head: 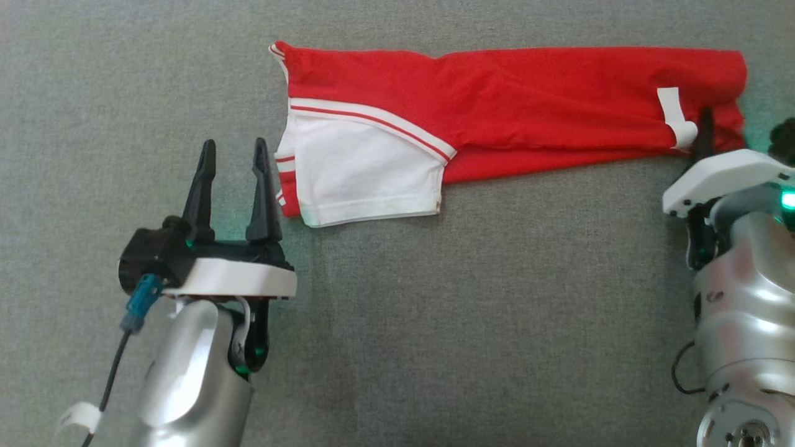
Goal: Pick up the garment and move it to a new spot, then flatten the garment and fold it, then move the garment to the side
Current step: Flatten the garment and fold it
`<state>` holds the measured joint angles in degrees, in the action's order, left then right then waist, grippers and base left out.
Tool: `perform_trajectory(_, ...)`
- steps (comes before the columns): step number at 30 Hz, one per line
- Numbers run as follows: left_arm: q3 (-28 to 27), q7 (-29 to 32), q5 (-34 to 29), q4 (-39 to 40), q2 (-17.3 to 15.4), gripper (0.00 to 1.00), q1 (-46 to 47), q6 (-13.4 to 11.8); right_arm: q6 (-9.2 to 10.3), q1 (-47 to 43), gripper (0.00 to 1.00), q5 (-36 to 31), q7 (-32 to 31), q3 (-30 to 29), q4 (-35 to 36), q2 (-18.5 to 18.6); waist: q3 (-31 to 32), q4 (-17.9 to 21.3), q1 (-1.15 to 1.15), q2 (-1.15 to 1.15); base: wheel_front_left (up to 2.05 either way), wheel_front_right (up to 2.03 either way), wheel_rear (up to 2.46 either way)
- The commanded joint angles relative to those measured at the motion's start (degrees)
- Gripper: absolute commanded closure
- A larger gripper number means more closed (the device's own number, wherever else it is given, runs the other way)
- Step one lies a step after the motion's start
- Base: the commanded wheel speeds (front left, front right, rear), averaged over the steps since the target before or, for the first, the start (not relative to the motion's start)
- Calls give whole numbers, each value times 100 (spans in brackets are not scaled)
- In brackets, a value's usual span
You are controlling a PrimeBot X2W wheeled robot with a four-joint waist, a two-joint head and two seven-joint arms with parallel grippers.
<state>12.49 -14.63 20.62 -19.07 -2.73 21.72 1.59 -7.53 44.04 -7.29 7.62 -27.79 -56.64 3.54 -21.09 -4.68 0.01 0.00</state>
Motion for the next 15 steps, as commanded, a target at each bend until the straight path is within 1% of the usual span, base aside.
perform_trajectory(1,-233,-37,-51,165,-43,0,183,16,4,50,100,-67,43,134,15,-58,4,12,-1,0,0,0,0)
perform_trajectory(7,-331,-37,-60,130,-31,0,157,26,4,188,100,17,320,261,4,70,158,158,-1,0,0,0,0)
perform_trajectory(11,-362,-37,-59,94,-25,0,101,54,4,26,100,153,433,496,33,282,348,244,-1,0,0,0,0)
perform_trajectory(15,-367,-37,-55,82,-21,0,43,53,4,-222,100,384,517,641,219,542,539,298,-1,0,0,0,0)
